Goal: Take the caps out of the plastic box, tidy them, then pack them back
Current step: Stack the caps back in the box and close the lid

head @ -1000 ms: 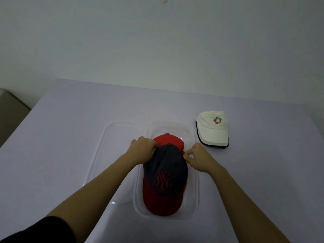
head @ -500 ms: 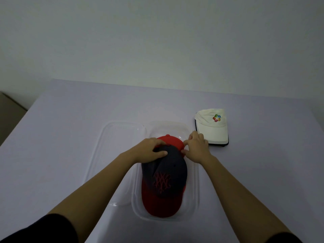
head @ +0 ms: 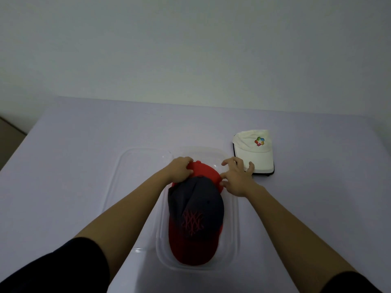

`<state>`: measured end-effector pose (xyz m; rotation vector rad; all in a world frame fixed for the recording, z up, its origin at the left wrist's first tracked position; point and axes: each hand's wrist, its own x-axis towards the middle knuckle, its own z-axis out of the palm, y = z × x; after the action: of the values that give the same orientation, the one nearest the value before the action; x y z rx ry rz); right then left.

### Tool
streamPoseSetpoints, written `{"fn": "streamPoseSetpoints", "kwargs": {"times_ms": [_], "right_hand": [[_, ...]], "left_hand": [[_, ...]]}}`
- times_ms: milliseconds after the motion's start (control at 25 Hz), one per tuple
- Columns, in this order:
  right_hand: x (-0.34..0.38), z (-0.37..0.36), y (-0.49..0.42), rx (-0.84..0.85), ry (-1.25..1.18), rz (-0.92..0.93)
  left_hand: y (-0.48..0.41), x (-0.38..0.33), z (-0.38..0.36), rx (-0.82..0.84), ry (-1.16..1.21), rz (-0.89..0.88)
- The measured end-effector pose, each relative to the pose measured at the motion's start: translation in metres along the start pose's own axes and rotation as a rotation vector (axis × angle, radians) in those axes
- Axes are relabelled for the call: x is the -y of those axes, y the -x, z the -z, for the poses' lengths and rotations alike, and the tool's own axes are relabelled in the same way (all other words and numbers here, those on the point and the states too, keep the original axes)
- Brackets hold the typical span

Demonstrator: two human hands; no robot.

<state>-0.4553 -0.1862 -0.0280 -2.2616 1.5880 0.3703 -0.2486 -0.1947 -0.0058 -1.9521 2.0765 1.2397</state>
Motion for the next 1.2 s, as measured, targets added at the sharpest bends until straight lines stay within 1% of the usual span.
{"fn": "streamPoseSetpoints", "kwargs": {"times_ms": [160,240,360,480,560,640,680,760,800,840,960,1040,1080,1120,1200], "right_hand": [[-0.006,0.011,-0.005,0.234,0.137,-0.007],[-0.006,0.017,-0.007,0.252,0.145,0.005],[-0.007,0.019,-0.005,0.246,0.06,0.007],[-0.008,0.019,-0.001,0.321,0.051,-0.007],[-0.007,0.019,0.001,0.287,0.12,-0.004],[-0.006,0.017,0.005,0.167,0.104,-0.019],[-0.003,0.016,0.009,0.082,0.023,-0.04],[0.007,0.01,0.021,-0.064,-0.225,-0.074],[0.014,0.006,0.028,-0.081,-0.321,-0.075],[0.019,0.001,0.034,-0.062,-0.363,-0.068],[0.026,-0.017,0.044,-0.004,-0.326,-0.044],[0.027,-0.022,0.044,-0.009,-0.382,-0.053],[0.029,-0.024,0.044,-0.017,-0.428,-0.053],[0.031,-0.026,0.044,-0.031,-0.459,-0.048],[0.032,-0.03,0.042,-0.062,-0.46,-0.038]], "left_hand": [[-0.006,0.0,-0.001,-0.02,-0.065,-0.01],[-0.007,-0.001,-0.005,-0.027,-0.099,-0.022],[-0.007,0.0,-0.007,-0.054,-0.107,-0.033],[-0.007,0.002,-0.01,-0.073,-0.123,-0.045],[-0.006,0.001,-0.013,-0.102,-0.134,-0.06],[-0.004,0.0,-0.011,-0.139,-0.112,-0.094],[-0.002,0.0,-0.009,-0.148,-0.075,-0.109],[0.003,0.003,-0.006,-0.14,0.03,-0.111],[0.006,0.005,-0.005,-0.125,0.079,-0.102],[0.009,0.007,-0.003,-0.108,0.114,-0.093],[0.027,0.01,-0.002,-0.112,0.188,-0.066],[0.042,0.012,-0.004,-0.136,0.285,-0.047],[0.05,0.014,-0.007,-0.121,0.324,-0.05],[0.057,0.015,-0.011,-0.085,0.326,-0.055],[0.063,0.017,-0.022,-0.043,0.226,-0.094]]}}
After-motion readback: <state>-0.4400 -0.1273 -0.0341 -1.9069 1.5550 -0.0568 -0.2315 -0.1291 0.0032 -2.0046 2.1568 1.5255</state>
